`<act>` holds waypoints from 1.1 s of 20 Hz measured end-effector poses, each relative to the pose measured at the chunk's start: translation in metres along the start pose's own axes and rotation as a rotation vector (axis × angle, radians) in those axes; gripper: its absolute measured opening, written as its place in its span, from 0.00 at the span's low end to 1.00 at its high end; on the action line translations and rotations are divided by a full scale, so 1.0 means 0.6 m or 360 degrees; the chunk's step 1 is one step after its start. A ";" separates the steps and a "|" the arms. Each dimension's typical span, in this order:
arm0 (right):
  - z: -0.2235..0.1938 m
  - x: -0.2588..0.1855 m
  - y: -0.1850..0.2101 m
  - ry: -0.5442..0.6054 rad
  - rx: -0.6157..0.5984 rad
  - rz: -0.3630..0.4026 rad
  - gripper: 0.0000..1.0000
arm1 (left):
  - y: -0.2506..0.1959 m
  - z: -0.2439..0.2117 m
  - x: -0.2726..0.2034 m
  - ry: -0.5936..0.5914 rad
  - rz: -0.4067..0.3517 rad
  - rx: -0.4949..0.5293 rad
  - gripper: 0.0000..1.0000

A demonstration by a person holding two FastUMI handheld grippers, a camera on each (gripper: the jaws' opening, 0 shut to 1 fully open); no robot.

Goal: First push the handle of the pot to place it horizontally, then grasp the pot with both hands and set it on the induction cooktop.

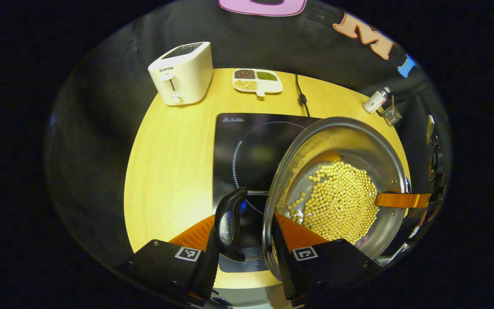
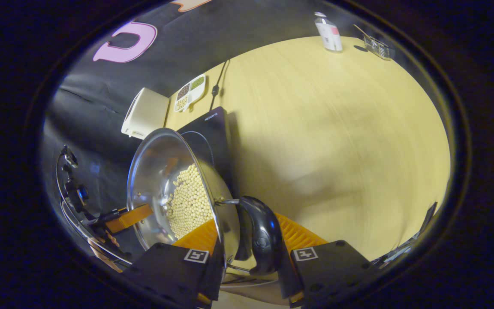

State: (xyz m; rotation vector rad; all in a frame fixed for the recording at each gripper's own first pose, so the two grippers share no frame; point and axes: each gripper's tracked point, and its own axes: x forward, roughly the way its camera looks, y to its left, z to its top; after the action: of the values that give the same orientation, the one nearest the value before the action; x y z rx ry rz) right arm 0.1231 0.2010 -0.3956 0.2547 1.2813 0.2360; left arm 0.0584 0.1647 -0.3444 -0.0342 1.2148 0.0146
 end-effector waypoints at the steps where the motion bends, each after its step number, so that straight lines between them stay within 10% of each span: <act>1: 0.005 0.009 0.011 -0.0015 0.0003 0.0001 0.50 | 0.013 0.005 0.002 -0.0009 0.0007 -0.0008 0.63; 22: 0.079 0.114 0.070 -0.0105 -0.0021 -0.0017 0.52 | 0.064 0.043 0.007 -0.0146 0.0086 -0.0063 0.62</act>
State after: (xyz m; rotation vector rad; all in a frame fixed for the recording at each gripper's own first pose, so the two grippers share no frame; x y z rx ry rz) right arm 0.1860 0.2594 -0.4323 0.2425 1.2150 0.2252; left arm 0.0829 0.2041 -0.3402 -0.0345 1.1232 0.0866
